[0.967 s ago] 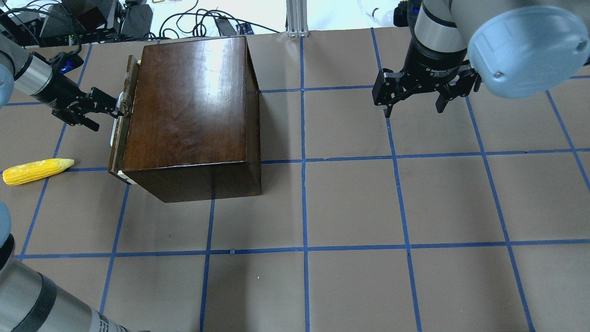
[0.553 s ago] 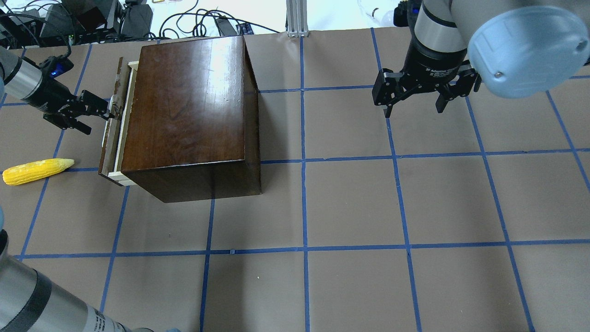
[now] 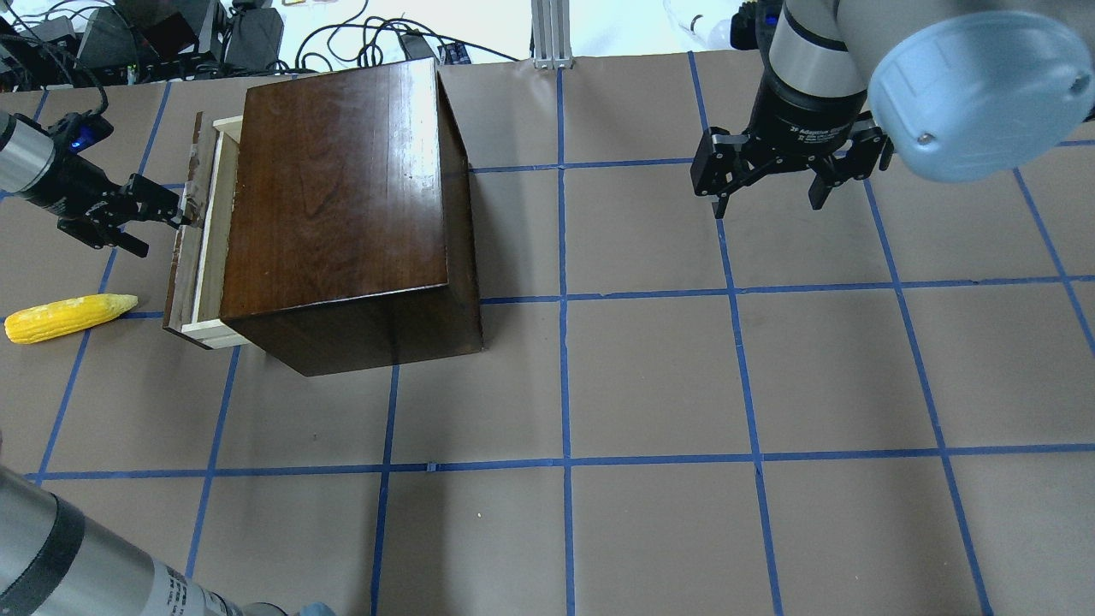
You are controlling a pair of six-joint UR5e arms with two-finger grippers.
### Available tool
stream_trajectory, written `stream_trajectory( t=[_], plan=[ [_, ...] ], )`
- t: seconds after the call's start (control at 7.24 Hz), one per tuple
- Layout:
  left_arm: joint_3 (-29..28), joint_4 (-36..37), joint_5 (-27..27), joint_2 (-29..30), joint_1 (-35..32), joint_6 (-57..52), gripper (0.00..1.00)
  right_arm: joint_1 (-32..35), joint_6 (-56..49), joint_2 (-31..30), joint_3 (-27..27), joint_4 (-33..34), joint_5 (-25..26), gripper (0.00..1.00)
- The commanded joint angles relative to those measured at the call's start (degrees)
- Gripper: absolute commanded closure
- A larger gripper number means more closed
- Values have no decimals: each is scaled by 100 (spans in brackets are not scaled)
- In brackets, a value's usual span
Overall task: Open drawer and put corn inside
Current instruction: 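Pull the drawer outward away from the cabinet with the left gripper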
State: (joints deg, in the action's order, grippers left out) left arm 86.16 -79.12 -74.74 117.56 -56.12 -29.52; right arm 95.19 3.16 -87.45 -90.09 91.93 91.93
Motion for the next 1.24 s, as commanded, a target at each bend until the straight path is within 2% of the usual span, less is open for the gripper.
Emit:
stream_trajectory(
  t=[0.0, 0.28, 1.11],
  plan=[
    [-3, 2, -32, -23, 57, -44, 0, 0, 0, 0, 0, 0, 0, 0],
    [-3, -7, -171, -49, 328, -316, 0, 0, 0, 0, 0, 0, 0, 0],
    [-187, -77, -391, 12, 338, -352, 0, 0, 0, 0, 0, 0, 0, 0]
  ],
)
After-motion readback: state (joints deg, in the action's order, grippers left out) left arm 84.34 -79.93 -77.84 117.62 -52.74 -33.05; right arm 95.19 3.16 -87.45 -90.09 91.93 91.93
